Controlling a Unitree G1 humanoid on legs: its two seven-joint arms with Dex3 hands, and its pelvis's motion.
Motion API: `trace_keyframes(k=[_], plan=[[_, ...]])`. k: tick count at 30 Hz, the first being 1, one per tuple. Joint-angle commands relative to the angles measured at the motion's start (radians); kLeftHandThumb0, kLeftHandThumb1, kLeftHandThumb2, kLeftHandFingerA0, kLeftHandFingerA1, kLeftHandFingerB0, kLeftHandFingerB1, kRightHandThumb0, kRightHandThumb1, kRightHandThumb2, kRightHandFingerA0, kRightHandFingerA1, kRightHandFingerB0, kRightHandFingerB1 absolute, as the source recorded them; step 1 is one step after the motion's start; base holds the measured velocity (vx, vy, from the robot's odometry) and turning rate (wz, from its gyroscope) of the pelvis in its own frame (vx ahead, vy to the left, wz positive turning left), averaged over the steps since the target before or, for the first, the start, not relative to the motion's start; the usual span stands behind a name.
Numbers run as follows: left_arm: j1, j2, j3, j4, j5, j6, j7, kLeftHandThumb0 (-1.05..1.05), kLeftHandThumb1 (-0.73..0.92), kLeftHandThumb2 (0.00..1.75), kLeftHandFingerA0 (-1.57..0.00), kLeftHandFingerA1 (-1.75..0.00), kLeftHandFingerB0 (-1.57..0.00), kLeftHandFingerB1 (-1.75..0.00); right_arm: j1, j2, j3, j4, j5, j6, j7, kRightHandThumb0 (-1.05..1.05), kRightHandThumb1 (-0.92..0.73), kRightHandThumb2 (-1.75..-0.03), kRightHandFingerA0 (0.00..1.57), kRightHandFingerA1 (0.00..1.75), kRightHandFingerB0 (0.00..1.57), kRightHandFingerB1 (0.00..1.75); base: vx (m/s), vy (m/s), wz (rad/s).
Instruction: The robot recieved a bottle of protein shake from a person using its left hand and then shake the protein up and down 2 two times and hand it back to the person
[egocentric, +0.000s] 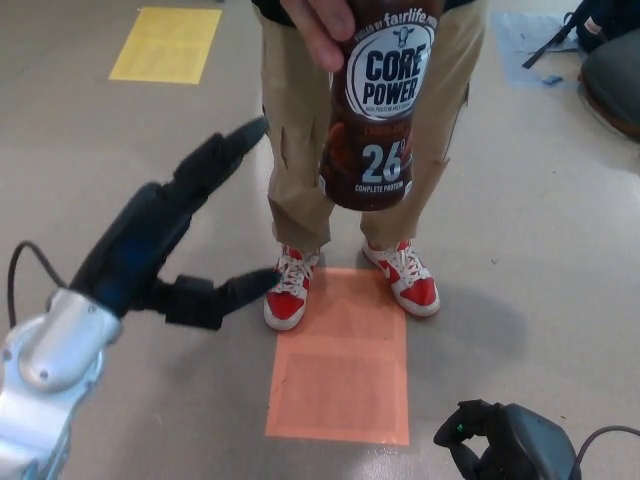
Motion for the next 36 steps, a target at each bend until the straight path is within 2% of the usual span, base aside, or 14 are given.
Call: trace_keyframes(k=[1, 8, 9, 11, 12, 13, 16, 18, 20, 23, 32, 33, 34, 36], plan=[[-0.312, 0.036, 0.119, -0.19, -0.518, 1.062, -0.149, -0.78, 0.49, 0.86, -0.04, -0.31, -0.04, -0.07, -0.032, -0.019, -0.014, 0.013, -0.006, -0.007, -0.01, -0.48, -0.62, -0.96, 0.92, 0.79, 0.9, 0.65, 0.0, 0.0, 0.0], [-0.382, 0.006, 0.119, -0.189, -0.536, 1.152, -0.153, -0.86, 0.54, 0.88, -0.01, -0.18, 0.0, 0.0, -0.034, -0.022, -0.019, 0.012, -0.005, -0.014, -0.011, -0.47, -0.58, -1.05, 0.96, 0.9, 0.92, 0.68, 0.0, 0.0, 0.0], [-0.392, 0.004, 0.115, -0.187, -0.534, 1.166, -0.157, -0.85, 0.54, 0.88, -0.01, -0.18, 0.0, -0.01, -0.034, -0.023, -0.018, 0.012, -0.007, -0.016, -0.013, -0.49, -0.54, -1.14, 0.92, 0.91, 0.87, 0.78, 0.0, 0.0, 0.0], [-0.408, 0.006, 0.103, -0.186, -0.527, 1.185, -0.167, -0.86, 0.56, 0.9, 0.0, -0.17, 0.0, -0.02, -0.034, -0.024, -0.019, 0.012, -0.007, -0.019, -0.011, -0.44, -0.58, -1.18, 0.89, 0.89, 0.85, 0.79, 0.0, 0.0, 0.0], [-0.417, 0.008, 0.096, -0.18, -0.523, 1.186, -0.175, -0.88, 0.57, 0.9, 0.0, -0.15, 0.0, 0.0, -0.037, -0.025, -0.019, 0.013, -0.007, -0.018, -0.011, -0.49, -0.61, -1.04, 0.93, 0.82, 0.91, 0.69, 0.0, 0.0, 0.0], [-0.434, 0.002, 0.082, -0.171, -0.511, 1.19, -0.182, -0.84, 0.56, 0.9, 0.0, -0.18, 0.0, -0.07, -0.04, -0.025, -0.017, 0.013, -0.009, -0.017, -0.014, -0.5, -0.6, -1.06, 0.93, 0.86, 0.89, 0.71, 0.0, 0.0, 0.0], [-0.461, -0.014, 0.059, -0.165, -0.489, 1.206, -0.181, -0.85, 0.56, 0.9, 0.0, -0.17, -0.06, -0.11, -0.043, -0.028, -0.014, 0.012, -0.014, -0.017, -0.02, -0.5, -0.55, -1.13, 0.92, 0.9, 0.86, 0.78, 0.0, 0.0, 0.0], [-0.491, -0.023, 0.038, -0.166, -0.478, 1.234, -0.187, -0.86, 0.56, 0.9, 0.0, -0.15, -0.05, -0.09, -0.045, -0.03, -0.015, 0.011, -0.014, -0.021, -0.028, -0.49, -0.59, -1.06, 0.95, 0.86, 0.9, 0.74, 0.0, 0.0, 0.0], [-0.502, -0.027, 0.025, -0.172, -0.47, 1.241, -0.192, -0.87, 0.57, 0.91, -0.01, -0.17, -0.08, -0.11, -0.045, -0.035, -0.011, 0.011, -0.019, -0.025, -0.033, -0.51, -0.54, -1.15, 0.92, 0.92, 0.85, 0.81, 0.0, 0.0, 0.0], [-0.52, -0.043, 0.016, -0.185, -0.468, 1.281, -0.19, -0.88, 0.57, 0.92, -0.01, -0.17, -0.03, -0.07, -0.046, -0.036, -0.016, 0.012, -0.015, -0.029, -0.026, -0.52, -0.59, -1.07, 0.94, 0.91, 0.9, 0.75, 0.0, 0.0, 0.0], [-0.53, -0.068, 0.004, -0.201, -0.481, 1.361, -0.214, -0.92, 0.58, 0.94, 0.0, -0.13, 0.0, 0.0, -0.036, -0.039, -0.023, 0.012, -0.004, -0.039, -0.007, -0.52, -0.61, -1.0, 0.94, 0.9, 0.89, 0.72, 0.0, 0.0, 0.0], [-0.532, -0.07, 0.002, -0.202, -0.479, 1.366, -0.213, -0.92, 0.58, 0.94, 0.0, -0.13, 0.0, 0.0, -0.036, -0.038, -0.025, 0.012, -0.002, -0.037, -0.002, -0.52, -0.61, -1.0, 0.94, 0.9, 0.89, 0.72, 0.0, 0.0, 0.0], [-0.535, -0.074, -0.001, -0.203, -0.478, 1.371, -0.213, -0.92, 0.57, 0.94, 0.0, -0.13, 0.0, 0.0, -0.036, -0.038, -0.028, 0.012, 0.002, -0.037, 0.004, -0.53, -0.54, -1.11, 0.91, 0.9, 0.86, 0.78, 0.0, 0.0, 0.0], [-0.541, -0.08, -0.005, -0.204, -0.474, 1.384, -0.213, -0.92, 0.56, 0.94, 0.0, -0.13, 0.0, 0.0, -0.035, -0.038, -0.029, 0.012, 0.004, -0.04, 0.006, -0.53, -0.55, -1.11, 0.93, 0.88, 0.86, 0.77, 0.0, 0.0, 0.0]])
